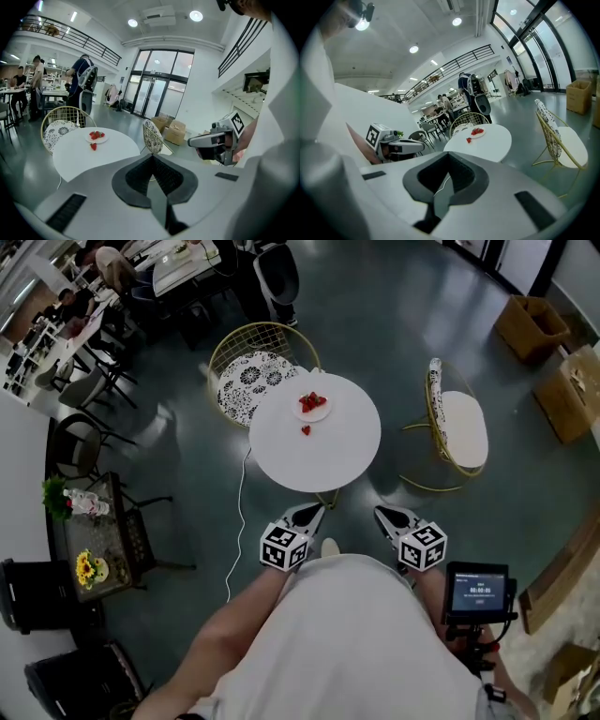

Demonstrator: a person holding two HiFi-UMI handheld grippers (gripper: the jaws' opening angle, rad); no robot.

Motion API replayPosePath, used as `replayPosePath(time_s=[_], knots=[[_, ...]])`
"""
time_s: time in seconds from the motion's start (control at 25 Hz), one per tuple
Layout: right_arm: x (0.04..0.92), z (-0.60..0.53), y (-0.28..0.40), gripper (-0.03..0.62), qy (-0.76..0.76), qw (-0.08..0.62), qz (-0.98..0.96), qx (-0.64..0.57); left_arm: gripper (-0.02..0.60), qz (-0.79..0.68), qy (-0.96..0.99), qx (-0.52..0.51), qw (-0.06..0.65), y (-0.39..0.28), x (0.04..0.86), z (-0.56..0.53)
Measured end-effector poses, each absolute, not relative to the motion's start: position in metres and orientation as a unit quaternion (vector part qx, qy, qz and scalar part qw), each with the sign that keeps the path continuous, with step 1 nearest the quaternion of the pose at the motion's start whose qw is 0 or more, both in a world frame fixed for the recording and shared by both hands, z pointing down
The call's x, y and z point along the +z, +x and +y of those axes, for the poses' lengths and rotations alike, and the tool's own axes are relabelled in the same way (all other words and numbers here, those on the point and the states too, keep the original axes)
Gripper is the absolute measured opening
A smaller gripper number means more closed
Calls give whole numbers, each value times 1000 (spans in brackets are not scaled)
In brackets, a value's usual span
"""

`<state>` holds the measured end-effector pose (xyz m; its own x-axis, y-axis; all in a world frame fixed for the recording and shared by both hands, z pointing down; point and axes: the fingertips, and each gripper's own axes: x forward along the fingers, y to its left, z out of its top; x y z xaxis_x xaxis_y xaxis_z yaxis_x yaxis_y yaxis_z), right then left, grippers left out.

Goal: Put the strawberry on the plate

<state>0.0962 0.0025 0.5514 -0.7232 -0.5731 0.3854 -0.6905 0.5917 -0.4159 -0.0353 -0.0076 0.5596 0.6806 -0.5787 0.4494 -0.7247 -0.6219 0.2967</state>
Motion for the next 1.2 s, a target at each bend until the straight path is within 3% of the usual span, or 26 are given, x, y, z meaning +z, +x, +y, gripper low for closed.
replayPosePath(time_s=[0.68,1.2], knots=[[574,-95,42,5,352,126,-887,270,5,-371,888,140,234,-90,585,-96],[559,-99,27,5,342,122,-891,271,5,-393,872,147,252,-111,583,-82]])
